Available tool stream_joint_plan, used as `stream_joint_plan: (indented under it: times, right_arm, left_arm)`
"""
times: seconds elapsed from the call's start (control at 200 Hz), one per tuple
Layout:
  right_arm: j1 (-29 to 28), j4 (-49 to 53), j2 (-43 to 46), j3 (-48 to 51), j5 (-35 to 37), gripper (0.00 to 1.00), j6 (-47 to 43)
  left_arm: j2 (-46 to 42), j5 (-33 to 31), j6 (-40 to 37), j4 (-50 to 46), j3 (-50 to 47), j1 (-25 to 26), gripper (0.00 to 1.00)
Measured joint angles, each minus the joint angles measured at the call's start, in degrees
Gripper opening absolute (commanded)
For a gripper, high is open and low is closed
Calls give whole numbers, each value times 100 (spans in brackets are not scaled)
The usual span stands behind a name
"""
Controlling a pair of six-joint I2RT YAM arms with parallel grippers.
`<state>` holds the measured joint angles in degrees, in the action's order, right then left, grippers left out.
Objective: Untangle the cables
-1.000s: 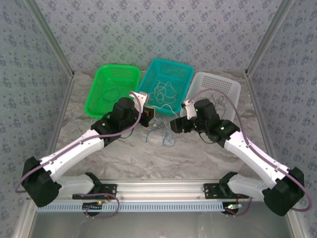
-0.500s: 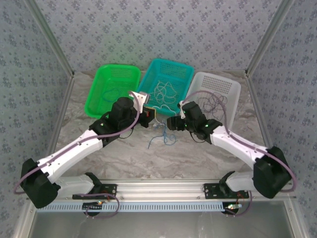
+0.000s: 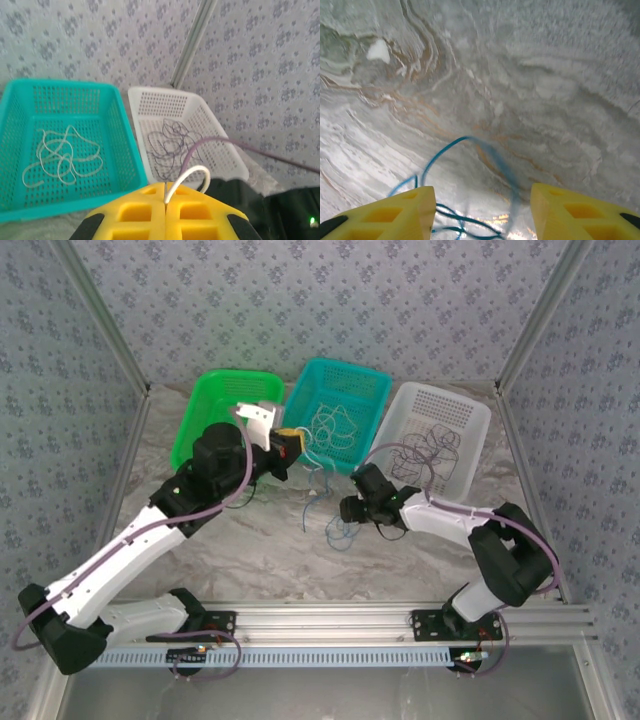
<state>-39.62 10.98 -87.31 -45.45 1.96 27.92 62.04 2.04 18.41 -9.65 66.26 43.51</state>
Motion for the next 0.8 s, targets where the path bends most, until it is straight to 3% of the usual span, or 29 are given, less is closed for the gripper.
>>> stream_joint_plan:
  times: [0.235, 0.365, 0.575, 0.8]
  right_arm:
    - [-72, 98, 184, 280, 26, 56, -2]
    - [-83, 131, 380, 323, 28, 62, 9]
    - [-144, 59, 1196, 321, 13, 69, -111]
    - [-153, -356, 1628, 302, -503, 76, -356]
  left_arm:
    - [31, -4, -247, -111, 518, -114, 0]
    - [42, 0, -251, -227, 514, -118, 0]
    - [81, 0, -186, -223, 328, -131, 0]
    - [175, 7, -61, -195, 203, -140, 0]
